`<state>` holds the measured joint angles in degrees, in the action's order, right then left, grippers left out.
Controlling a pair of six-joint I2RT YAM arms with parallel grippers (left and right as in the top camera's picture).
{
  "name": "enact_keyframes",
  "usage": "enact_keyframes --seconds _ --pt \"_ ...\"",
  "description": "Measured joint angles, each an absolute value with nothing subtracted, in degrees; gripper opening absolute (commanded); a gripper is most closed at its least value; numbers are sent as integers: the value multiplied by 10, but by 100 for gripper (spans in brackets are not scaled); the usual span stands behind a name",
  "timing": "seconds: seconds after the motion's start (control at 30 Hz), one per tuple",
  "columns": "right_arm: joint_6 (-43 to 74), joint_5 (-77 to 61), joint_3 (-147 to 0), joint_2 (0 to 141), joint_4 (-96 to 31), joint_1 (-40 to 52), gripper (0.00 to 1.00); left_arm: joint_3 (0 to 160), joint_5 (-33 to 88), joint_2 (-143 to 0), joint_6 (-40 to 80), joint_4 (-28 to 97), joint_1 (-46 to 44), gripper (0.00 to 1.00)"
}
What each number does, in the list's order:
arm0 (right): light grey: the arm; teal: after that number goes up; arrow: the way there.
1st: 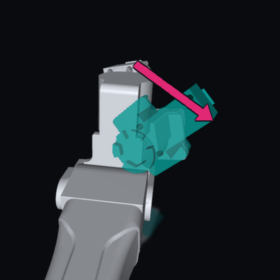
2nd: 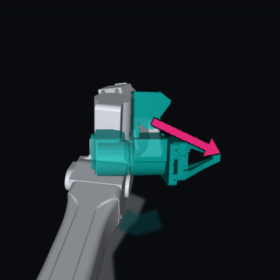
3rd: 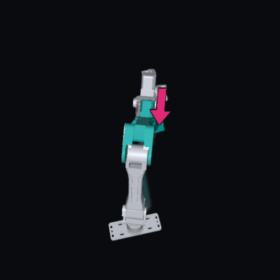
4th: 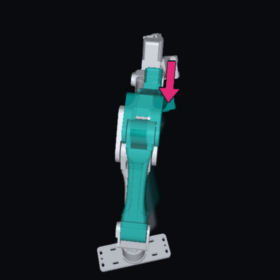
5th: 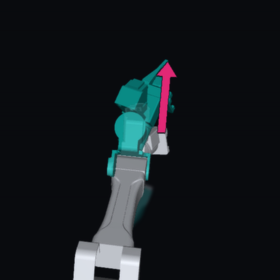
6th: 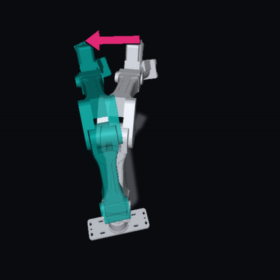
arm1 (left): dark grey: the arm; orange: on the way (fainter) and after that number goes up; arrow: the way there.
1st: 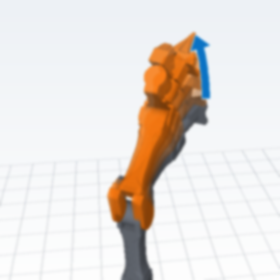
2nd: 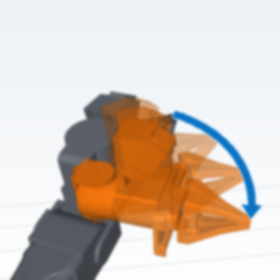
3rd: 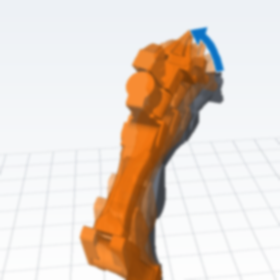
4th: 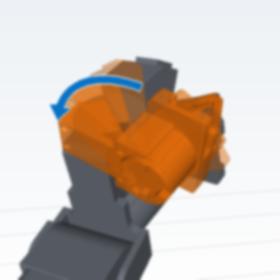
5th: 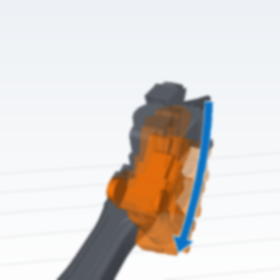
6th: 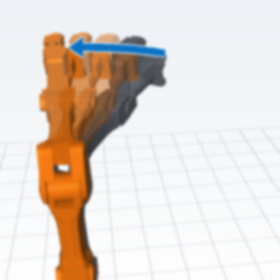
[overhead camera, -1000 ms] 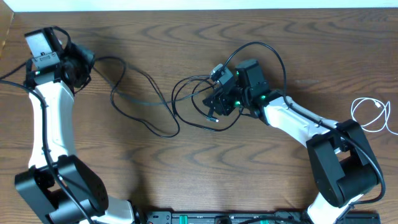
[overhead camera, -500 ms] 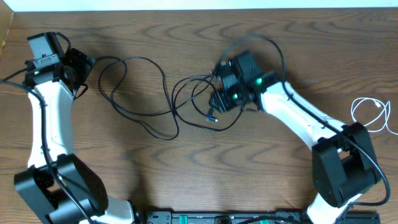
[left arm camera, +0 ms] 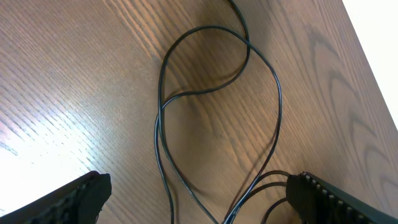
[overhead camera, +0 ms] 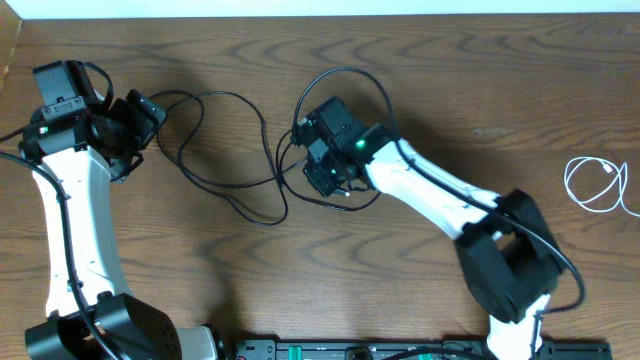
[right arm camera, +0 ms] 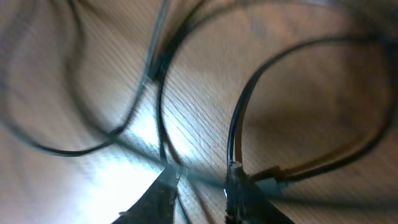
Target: Untangle cables
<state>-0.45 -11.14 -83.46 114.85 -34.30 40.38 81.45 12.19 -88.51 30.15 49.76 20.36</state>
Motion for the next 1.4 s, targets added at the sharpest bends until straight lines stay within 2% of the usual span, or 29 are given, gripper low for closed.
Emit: enact_keyframes --seconds 0.17,0.27,0.33,0.37,0.7,0.87,1.03,1.23,1.4 --pt "-9 -87 -831 1214 -318 403 34 814 122 -885 300 498 204 96" --pt "-14 -81 -834 1219 -306 403 23 814 122 -885 300 498 204 96" --pt "-18 -80 -834 1220 -310 403 4 814 122 -885 300 498 204 96" --pt "-20 -79 -834 1219 -317 403 1 814 122 -885 300 498 204 96" --pt "-42 -113 -886 1165 -439 385 1 814 122 -885 300 499 204 97" --pt "-78 -223 -919 1069 -460 354 1 814 122 -885 300 499 204 97" --pt "-98 -389 -923 1009 -458 296 1 814 122 -885 299 499 204 97" --pt "-100 -635 -923 1009 -390 218 1 814 122 -885 300 500 204 97" --pt "-34 -743 -922 1009 -299 165 1 814 122 -885 300 499 204 97"
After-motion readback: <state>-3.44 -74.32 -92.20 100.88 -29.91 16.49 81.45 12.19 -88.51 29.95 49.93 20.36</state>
